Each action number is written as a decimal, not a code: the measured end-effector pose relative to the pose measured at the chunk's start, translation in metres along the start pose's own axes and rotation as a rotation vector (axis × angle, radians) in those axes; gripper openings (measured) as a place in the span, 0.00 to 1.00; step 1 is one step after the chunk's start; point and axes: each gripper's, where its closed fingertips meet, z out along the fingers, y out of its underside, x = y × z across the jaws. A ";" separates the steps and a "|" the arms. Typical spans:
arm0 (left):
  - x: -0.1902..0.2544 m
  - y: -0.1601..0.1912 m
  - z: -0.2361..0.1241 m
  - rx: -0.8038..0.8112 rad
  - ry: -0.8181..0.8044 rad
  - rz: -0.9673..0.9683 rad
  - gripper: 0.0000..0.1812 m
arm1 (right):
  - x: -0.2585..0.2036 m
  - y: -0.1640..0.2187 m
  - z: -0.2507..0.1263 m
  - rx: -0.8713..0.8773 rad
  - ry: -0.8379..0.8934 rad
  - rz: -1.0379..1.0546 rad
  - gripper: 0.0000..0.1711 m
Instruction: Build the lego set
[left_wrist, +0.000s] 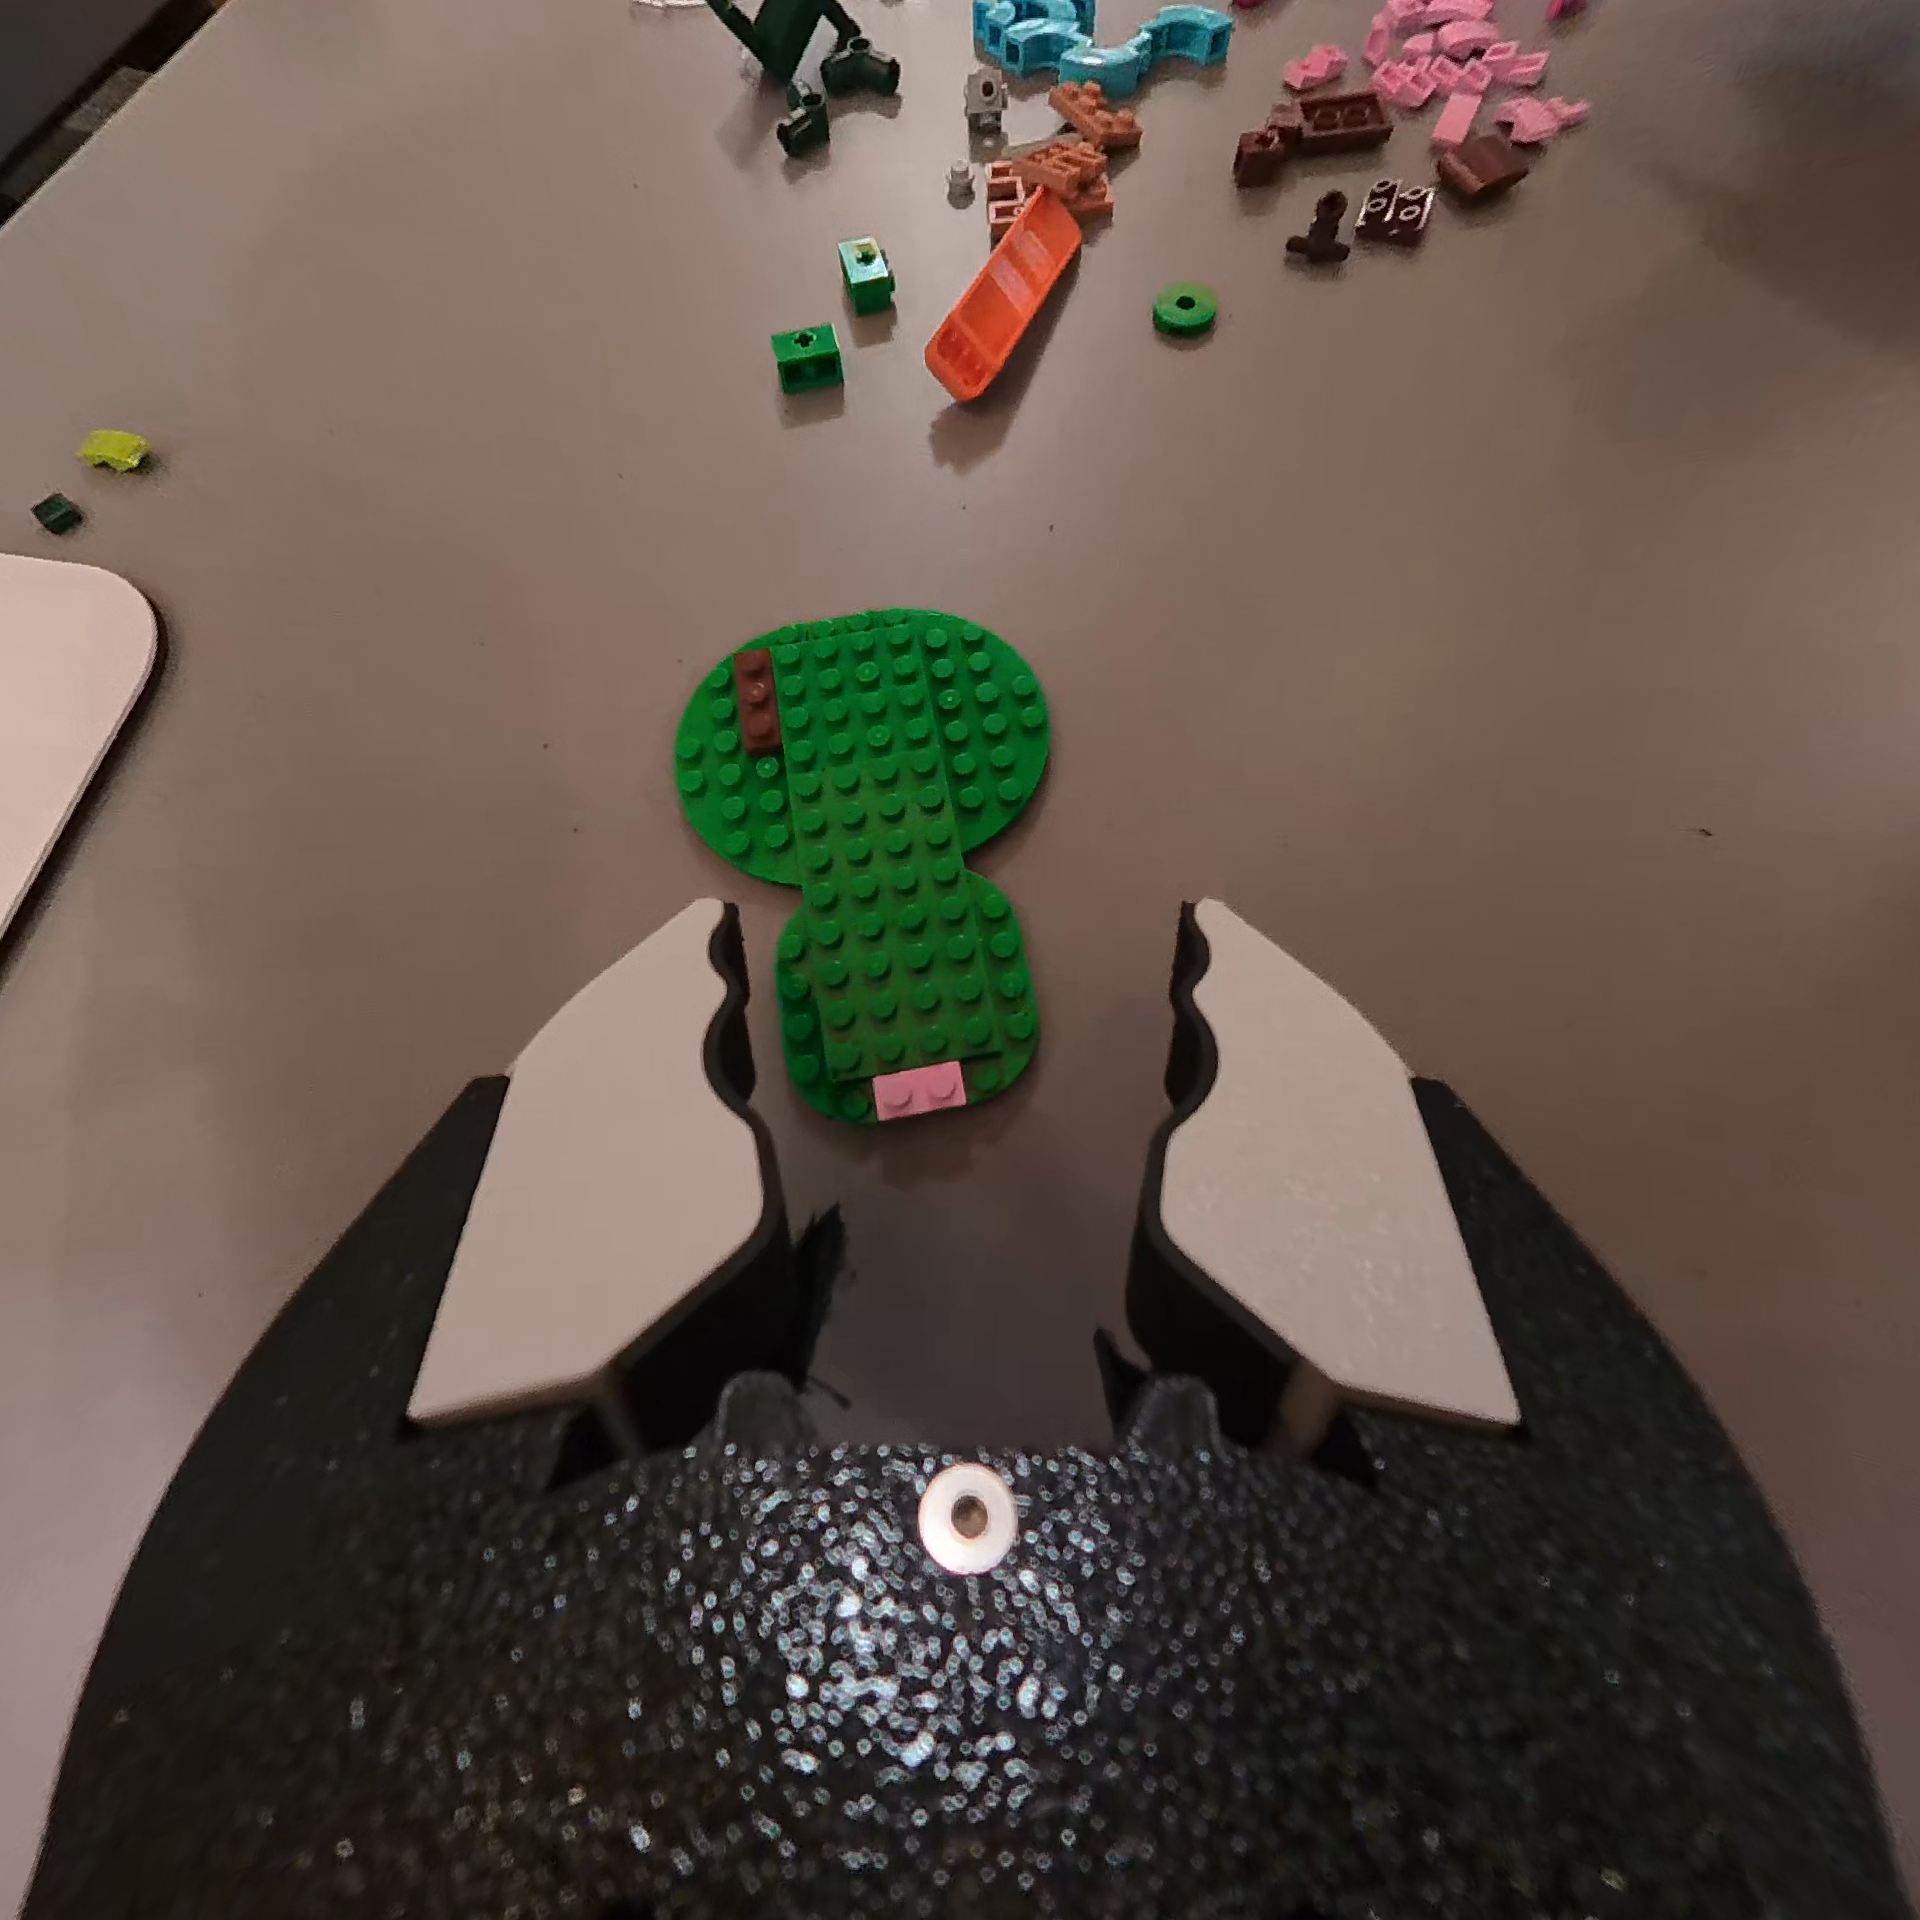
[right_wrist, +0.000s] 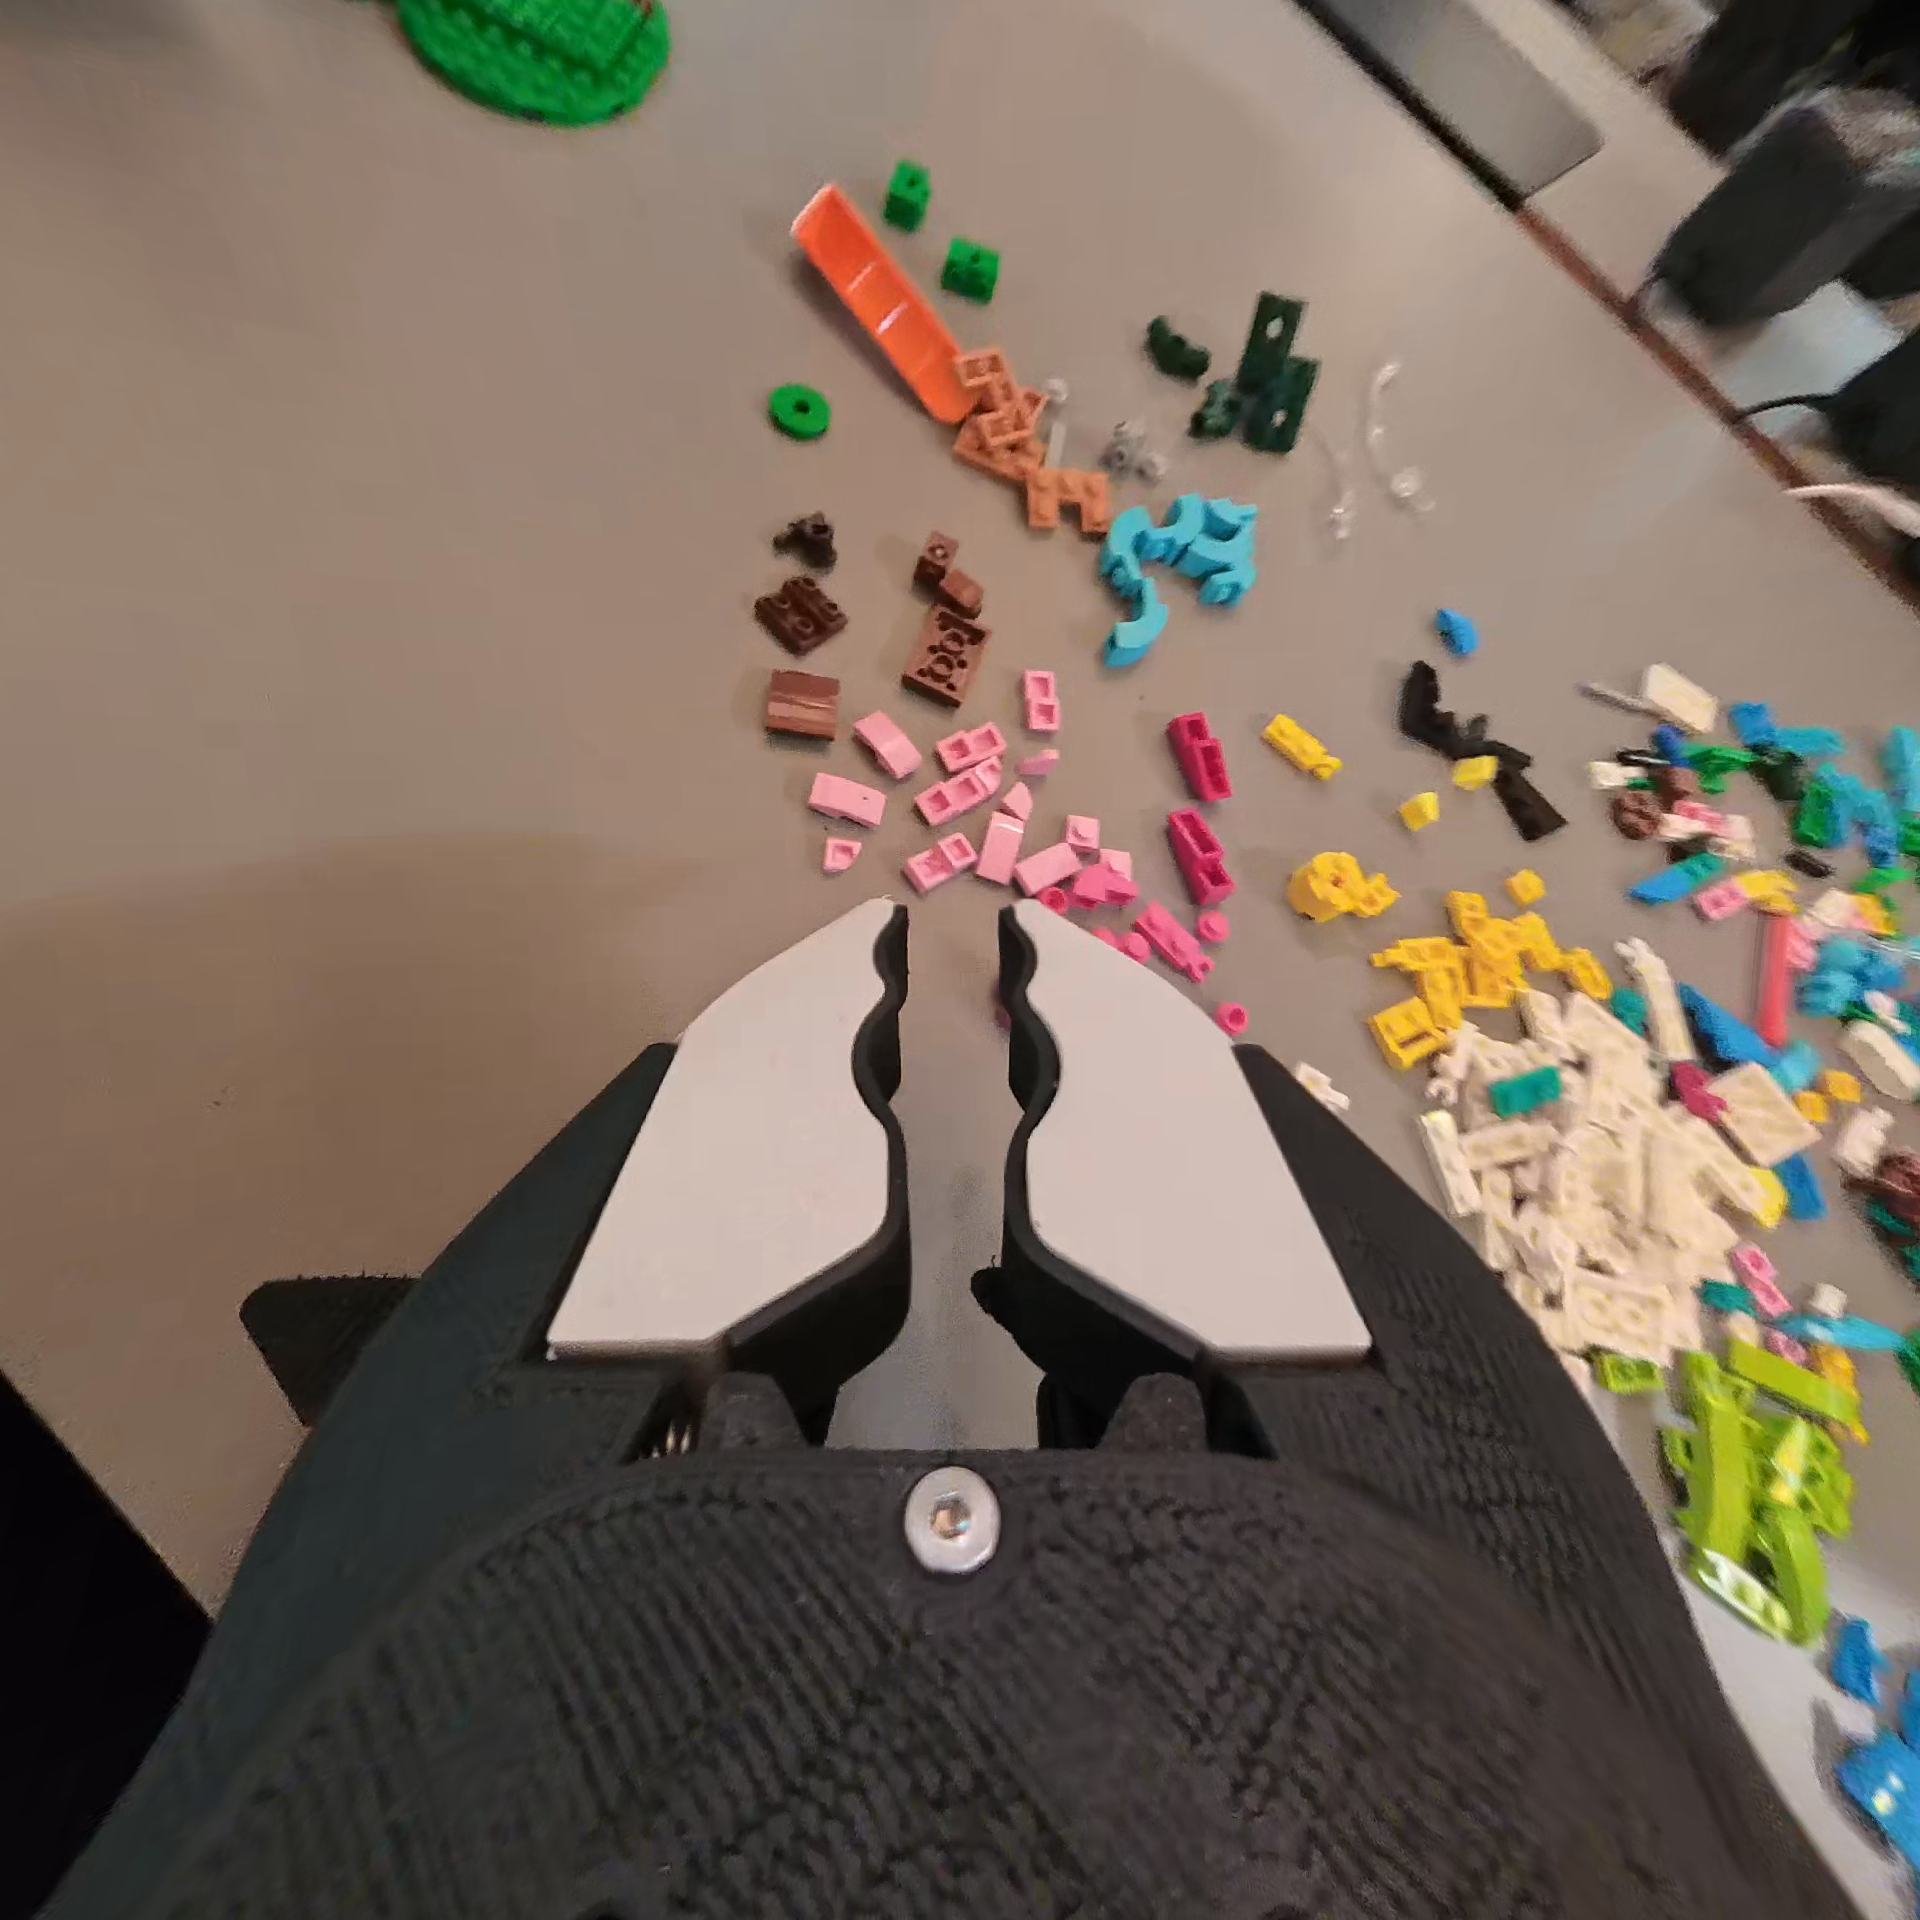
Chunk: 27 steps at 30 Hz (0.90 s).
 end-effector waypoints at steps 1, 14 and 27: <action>0.001 0.000 0.001 -0.001 0.003 0.002 0.43 | -0.002 0.002 0.006 -0.032 -0.025 0.001 0.09; 0.006 -0.001 0.003 -0.005 0.006 0.033 0.42 | 0.016 -0.005 0.039 -0.151 -0.103 0.013 0.06; 0.008 -0.001 0.003 -0.009 0.007 0.051 0.42 | 0.019 0.002 0.060 -0.322 -0.257 0.006 0.06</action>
